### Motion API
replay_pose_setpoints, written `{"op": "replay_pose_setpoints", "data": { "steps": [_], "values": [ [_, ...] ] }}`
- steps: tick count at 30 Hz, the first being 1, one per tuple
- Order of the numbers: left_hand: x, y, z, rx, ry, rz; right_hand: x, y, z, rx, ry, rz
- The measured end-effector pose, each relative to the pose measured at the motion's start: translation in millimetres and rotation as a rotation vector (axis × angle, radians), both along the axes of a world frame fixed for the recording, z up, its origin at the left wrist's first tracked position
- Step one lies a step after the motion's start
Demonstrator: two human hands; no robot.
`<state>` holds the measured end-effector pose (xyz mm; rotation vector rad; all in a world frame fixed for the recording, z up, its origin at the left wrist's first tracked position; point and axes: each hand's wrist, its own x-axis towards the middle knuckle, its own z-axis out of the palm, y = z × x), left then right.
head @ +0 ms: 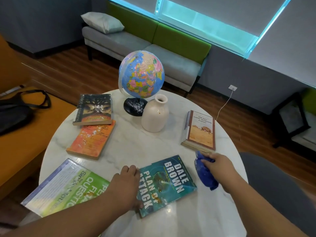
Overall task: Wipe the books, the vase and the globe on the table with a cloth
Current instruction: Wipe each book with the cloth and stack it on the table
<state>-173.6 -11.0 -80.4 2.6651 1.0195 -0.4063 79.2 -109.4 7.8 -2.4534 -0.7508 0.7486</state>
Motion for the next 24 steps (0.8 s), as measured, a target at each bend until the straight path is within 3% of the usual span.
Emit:
{"op": "replay_pose_setpoints", "data": {
  "steps": [4, 7, 13, 16, 20, 24],
  "values": [
    [0, 0, 0, -0.002, -0.011, -0.001, 4, -12, 18, 0.192, 0.146, -0.105],
    [1, 0, -1, -0.007, -0.011, 0.001, -12, -17, 1, 0.192, 0.196, -0.030],
    [3, -1, 0, 0.001, 0.015, 0.001, -50, -20, -85, -0.122, -0.261, 0.450],
    [3, -1, 0, 0.002, 0.020, 0.000, -60, -21, -94, -0.131, -0.309, 0.619],
    [3, -1, 0, -0.002, 0.013, 0.003, -43, -10, -97, -0.024, -0.236, 0.362],
    [3, -1, -1, -0.009, 0.009, 0.010, -54, -5, -102, -0.053, -0.287, 0.558]
  ]
}}
